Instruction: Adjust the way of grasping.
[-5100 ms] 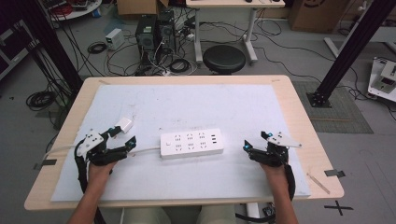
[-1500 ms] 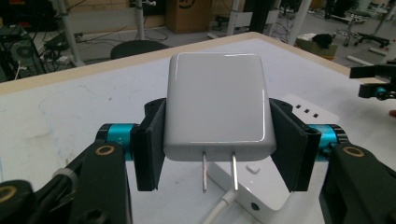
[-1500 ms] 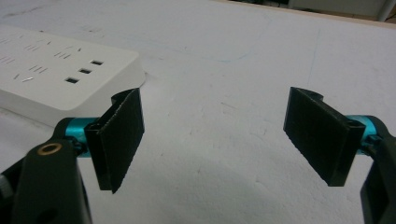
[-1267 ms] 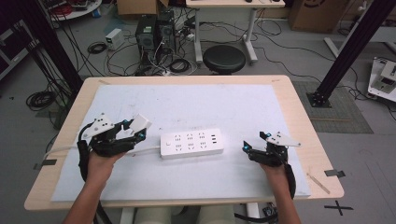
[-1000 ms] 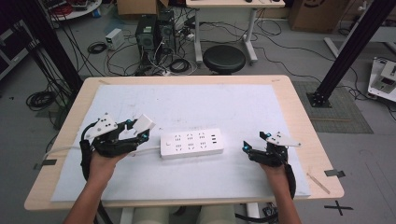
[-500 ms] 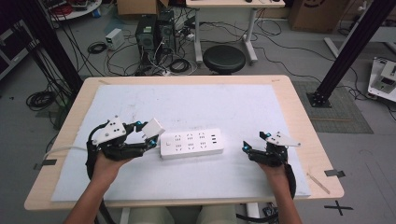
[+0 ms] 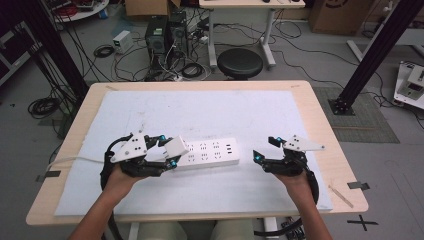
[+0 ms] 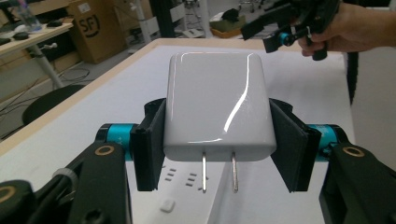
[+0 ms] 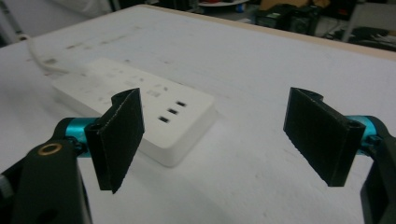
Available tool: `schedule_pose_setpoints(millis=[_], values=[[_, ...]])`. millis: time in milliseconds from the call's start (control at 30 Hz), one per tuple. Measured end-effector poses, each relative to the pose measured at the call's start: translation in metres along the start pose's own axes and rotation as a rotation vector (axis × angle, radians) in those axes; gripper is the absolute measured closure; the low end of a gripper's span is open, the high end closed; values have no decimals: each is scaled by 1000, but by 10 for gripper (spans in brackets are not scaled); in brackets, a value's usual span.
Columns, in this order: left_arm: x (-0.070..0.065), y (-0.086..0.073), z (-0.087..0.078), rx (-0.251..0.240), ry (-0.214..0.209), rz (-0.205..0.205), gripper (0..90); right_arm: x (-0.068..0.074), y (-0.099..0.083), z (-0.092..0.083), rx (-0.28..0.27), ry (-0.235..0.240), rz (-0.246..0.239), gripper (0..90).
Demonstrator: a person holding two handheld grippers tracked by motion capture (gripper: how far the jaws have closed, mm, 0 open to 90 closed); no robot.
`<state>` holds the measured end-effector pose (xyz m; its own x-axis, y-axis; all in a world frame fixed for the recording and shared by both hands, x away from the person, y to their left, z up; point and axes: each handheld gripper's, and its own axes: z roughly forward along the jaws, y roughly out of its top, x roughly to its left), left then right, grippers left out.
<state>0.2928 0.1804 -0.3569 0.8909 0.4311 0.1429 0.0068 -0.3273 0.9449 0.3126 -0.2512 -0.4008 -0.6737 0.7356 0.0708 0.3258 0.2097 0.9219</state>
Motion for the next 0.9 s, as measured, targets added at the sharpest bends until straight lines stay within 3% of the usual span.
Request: schedule_pose_setpoints(millis=[267, 367, 700, 900], values=[[-4, -2, 7, 20, -50, 16, 426, 12, 22, 3, 24, 147, 5, 237], [-6, -4, 9, 26, -55, 14, 426, 12, 22, 5, 38, 181, 36, 237], [-12, -2, 17, 76, -86, 73, 426, 24, 29, 12, 86, 329, 113, 237], [-18, 0, 20, 91, -103, 113, 426, 35, 34, 16, 104, 395, 148, 240]])
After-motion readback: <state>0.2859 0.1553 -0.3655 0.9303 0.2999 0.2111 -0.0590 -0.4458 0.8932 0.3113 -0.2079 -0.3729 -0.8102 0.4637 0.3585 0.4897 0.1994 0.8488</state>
